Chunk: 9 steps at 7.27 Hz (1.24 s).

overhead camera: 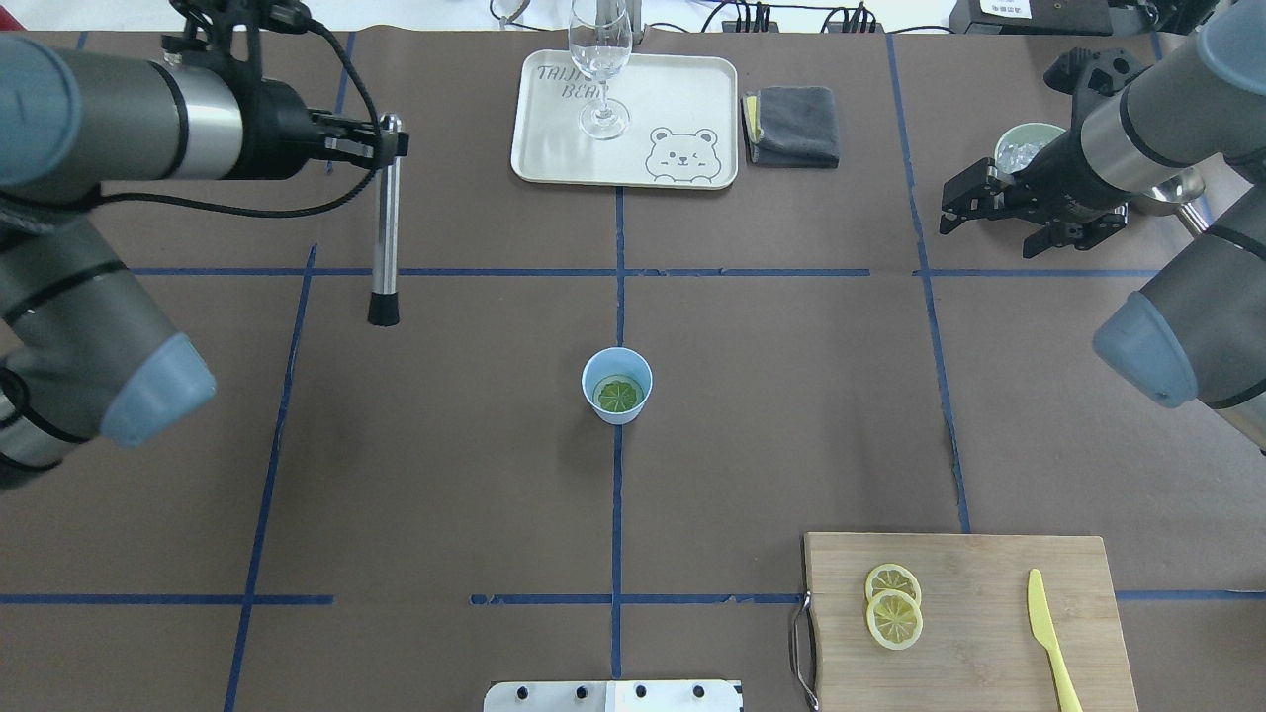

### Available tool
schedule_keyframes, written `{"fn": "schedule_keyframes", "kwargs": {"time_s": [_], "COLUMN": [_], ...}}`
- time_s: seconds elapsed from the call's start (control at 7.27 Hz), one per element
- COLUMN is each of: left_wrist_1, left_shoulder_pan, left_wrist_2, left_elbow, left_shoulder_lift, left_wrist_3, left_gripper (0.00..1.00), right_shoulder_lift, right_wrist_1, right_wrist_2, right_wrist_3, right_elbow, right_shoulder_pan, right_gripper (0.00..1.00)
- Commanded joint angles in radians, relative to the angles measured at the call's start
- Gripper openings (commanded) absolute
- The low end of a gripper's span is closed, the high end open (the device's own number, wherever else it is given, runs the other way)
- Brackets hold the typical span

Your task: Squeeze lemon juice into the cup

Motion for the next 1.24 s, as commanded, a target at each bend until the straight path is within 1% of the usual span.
{"fn": "schedule_keyframes", "kwargs": {"time_s": [0.0, 0.14, 0.28, 0.41, 0.55, 0.69, 0.96, 1.1], "left_wrist_1": [0.469, 0.556, 0.535, 0.43, 0.395, 0.399, 0.396, 0.395], "left_shoulder_pan": [-0.123, -0.126, -0.116, -0.117, -0.113, -0.111, -0.102, -0.073], "left_wrist_2": [-0.214, -0.218, -0.215, -0.213, -0.215, -0.215, -0.215, -0.213], "left_elbow": [-0.001, 0.014, 0.022, 0.053, 0.123, 0.152, 0.188, 0.22], "left_shoulder_lift": [0.016, 0.048, 0.153, 0.246, 0.269, 0.248, 0.243, 0.224], "left_wrist_3": [-0.06, -0.05, -0.038, 0.059, 0.144, 0.147, 0.146, 0.149], "left_gripper": [0.0, 0.0, 0.0, 0.0, 0.0, 0.0, 0.0, 0.0], "right_shoulder_lift": [-0.006, -0.004, -0.007, -0.021, -0.033, -0.038, -0.039, -0.039], "right_wrist_1": [0.0, 0.0, -0.002, -0.003, -0.003, -0.002, -0.002, -0.002], "right_wrist_2": [0.0, 0.0, 0.009, 0.015, 0.017, 0.017, 0.017, 0.017], "right_wrist_3": [-0.006, -0.007, -0.009, -0.024, -0.048, -0.049, -0.047, -0.047], "right_elbow": [-0.002, -0.001, -0.001, -0.004, -0.004, -0.002, -0.002, -0.001], "right_shoulder_pan": [0.0, 0.003, 0.02, 0.032, 0.037, 0.037, 0.037, 0.037], "right_gripper": [1.0, 1.0, 1.0, 1.0, 1.0, 1.0, 1.0, 1.0]}}
